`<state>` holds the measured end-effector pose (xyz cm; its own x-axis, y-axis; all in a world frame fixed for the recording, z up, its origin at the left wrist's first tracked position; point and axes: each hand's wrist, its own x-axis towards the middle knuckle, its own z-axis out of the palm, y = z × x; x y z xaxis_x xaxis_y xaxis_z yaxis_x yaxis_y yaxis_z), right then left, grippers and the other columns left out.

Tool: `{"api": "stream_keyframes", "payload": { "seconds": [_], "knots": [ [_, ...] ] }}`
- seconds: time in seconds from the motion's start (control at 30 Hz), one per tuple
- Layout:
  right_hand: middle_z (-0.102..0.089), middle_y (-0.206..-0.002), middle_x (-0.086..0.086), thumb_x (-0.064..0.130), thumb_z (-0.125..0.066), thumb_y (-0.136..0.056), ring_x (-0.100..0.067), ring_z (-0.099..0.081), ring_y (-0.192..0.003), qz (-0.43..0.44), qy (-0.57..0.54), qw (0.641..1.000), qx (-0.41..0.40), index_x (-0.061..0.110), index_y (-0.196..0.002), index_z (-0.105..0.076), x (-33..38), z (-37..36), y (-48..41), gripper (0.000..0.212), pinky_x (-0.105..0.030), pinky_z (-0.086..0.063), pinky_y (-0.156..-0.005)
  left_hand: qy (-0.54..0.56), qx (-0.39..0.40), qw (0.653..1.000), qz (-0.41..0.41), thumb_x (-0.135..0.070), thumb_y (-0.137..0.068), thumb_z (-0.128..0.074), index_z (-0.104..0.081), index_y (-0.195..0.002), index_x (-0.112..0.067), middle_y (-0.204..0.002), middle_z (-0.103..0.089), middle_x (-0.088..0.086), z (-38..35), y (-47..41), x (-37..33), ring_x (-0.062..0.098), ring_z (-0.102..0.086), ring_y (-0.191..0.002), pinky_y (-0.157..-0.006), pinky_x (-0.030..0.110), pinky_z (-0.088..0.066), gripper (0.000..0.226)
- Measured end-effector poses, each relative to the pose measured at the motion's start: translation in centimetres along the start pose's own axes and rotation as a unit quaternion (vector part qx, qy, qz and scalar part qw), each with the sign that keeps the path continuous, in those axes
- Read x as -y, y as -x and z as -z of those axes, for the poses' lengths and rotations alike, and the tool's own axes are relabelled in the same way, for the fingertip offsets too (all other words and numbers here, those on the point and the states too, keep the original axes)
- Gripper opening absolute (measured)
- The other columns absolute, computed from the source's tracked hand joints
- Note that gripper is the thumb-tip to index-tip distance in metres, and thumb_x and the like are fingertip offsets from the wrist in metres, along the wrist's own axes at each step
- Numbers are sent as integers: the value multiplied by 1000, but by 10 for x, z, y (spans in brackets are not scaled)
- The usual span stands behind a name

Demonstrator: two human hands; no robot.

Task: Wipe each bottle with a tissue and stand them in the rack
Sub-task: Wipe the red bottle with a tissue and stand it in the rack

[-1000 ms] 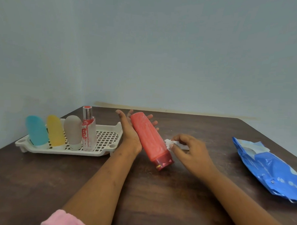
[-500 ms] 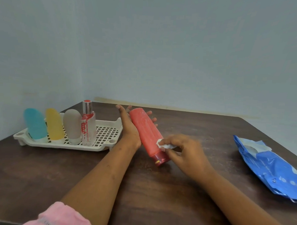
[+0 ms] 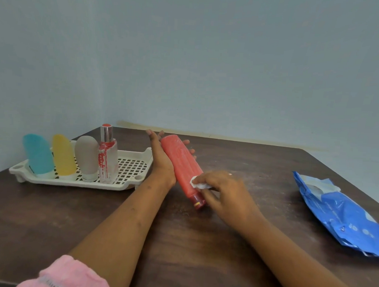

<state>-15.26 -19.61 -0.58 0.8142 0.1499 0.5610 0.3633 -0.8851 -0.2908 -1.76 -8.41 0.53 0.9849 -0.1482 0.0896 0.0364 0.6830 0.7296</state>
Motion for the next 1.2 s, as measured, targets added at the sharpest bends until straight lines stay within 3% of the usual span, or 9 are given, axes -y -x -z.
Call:
{"api": "stream_keyframes", "payload": {
  "seconds": [0.07, 0.2, 0.3, 0.37, 0.53, 0.8, 0.93, 1.07, 1.2],
  "knots": [
    [-64, -115, 9, 21, -57, -91, 0, -55, -101, -21, 5, 1000, -6, 25, -116, -64, -5, 0, -3, 26, -18, -46, -91, -4, -3, 1000, -3, -79, -86, -20, -45, -126, -33, -96, -71, 18, 0, 1, 0, 32, -69, -72, -64, 41, -56, 66],
    [-67, -106, 8, 21, -56, -92, 4, -53, -85, -103, -25, 994, -33, 23, -110, -66, -20, 1, -6, 21, 1, -36, -68, -8, -5, 1000, -2, -78, -87, -20, -47, -122, -35, -96, -71, 17, -1, 3, -1, 31, -68, -72, -64, 41, -56, 62],
    [-65, -104, 13, 23, -57, -92, 4, -53, -85, -105, -34, 993, -48, 23, -111, -65, -17, -1, -4, 21, 0, -36, -69, -15, -4, 1000, -6, -76, -88, -19, -47, -123, -34, -93, -71, 16, -1, 3, -1, 30, -69, -72, -64, 40, -56, 61],
    [-62, -102, 15, 27, -56, -92, 3, -53, -86, -64, -43, 996, -51, 25, -110, -64, -6, -2, -2, 19, -3, -39, -72, -16, -7, 1000, -10, -77, -88, -19, -47, -122, -34, -93, -71, 16, -2, 2, -1, 31, -68, -71, -64, 40, -56, 62],
    [-67, -100, -1, 17, -46, -92, -18, -60, -92, 82, 43, 996, -13, 18, -102, -64, 13, -10, 0, 20, -29, -48, -77, -15, -26, 999, -15, -77, -87, -23, -46, -125, -31, -94, -70, 19, -2, 2, -2, 33, -68, -71, -66, 43, -57, 64],
    [-67, -104, 7, 28, -53, -94, -7, -58, -94, -63, -15, 996, -57, 27, -109, -64, -21, -9, -7, 19, -25, -50, -81, -27, -19, 999, -15, -75, -89, -20, -48, -115, -29, -85, -66, 14, -5, 6, -3, 30, -66, -69, -71, 43, -55, 60],
    [-68, -96, 2, 20, -52, -92, -15, -59, -88, 25, 14, 998, -58, 22, -103, -66, -4, -13, -3, 17, -29, -49, -75, -32, -32, 999, -12, -73, -91, -19, -51, -111, -23, -84, -65, 15, -8, 7, -4, 31, -64, -68, -77, 47, -54, 62],
    [-66, -86, 7, 16, -43, -85, -17, -55, -83, 160, 113, 981, 3, 21, -89, -64, 15, -19, 0, 22, -29, -47, -65, -34, -43, 999, -6, -76, -88, -22, -42, -131, -29, -89, -67, 16, -6, 4, -3, 33, -66, -70, -79, 52, -55, 67],
    [-65, -86, 9, 15, -43, -86, -17, -53, -82, 169, 123, 978, 11, 21, -87, -61, 10, -19, -3, 20, -31, -48, -66, -27, -43, 999, -14, -75, -89, -23, -47, -129, -26, -84, -66, 14, -8, 6, -3, 32, -65, -70, -83, 54, -54, 67]
  ]
}}
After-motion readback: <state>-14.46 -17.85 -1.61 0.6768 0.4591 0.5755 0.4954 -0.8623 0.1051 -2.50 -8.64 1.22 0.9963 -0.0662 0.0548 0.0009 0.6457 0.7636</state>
